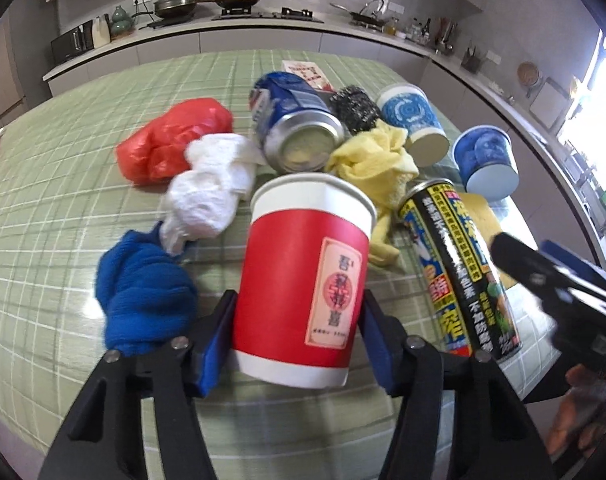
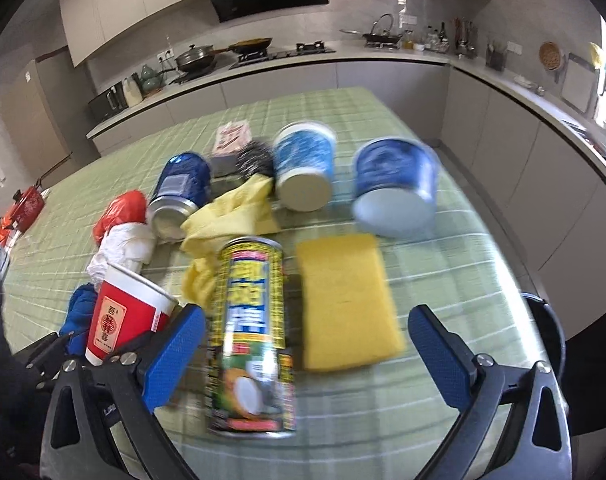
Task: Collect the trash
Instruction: 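Grasp the red paper cup with left tool while right tool grasps the coconut-juice can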
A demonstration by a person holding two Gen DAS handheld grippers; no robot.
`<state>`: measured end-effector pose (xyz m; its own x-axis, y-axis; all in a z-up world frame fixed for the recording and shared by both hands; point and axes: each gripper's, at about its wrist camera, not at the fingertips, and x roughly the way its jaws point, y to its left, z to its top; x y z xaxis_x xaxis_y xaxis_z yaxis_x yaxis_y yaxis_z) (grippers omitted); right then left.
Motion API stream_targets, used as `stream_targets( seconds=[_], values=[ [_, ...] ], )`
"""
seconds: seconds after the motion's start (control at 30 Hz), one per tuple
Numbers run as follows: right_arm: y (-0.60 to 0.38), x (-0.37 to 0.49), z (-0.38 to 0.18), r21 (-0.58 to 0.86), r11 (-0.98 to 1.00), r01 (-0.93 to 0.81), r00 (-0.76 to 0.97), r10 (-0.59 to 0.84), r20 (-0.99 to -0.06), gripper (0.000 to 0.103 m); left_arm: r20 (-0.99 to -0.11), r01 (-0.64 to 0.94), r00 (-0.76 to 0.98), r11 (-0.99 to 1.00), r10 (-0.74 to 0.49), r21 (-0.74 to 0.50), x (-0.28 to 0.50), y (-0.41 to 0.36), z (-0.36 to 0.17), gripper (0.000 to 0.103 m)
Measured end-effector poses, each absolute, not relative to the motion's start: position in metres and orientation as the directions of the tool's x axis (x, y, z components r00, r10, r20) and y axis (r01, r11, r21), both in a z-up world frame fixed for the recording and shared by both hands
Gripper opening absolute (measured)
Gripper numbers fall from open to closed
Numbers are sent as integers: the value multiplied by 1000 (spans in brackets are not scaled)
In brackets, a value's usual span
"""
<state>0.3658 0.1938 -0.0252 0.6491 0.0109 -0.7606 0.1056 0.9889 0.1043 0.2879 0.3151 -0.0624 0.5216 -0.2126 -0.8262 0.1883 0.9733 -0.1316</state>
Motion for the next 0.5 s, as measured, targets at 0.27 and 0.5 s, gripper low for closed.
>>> stream_targets(
  seconds=[0.27, 0.5],
  values=[
    [221, 384, -50, 106, 991, 80, 587, 39, -809, 73, -818, 201, 526, 968, -234, -148, 286, 334, -61, 57],
    [232, 389, -60, 77, 996, 55, 568, 32, -822, 73, -813, 228, 525, 962, -252, -150, 290, 334, -59, 56]
  ],
)
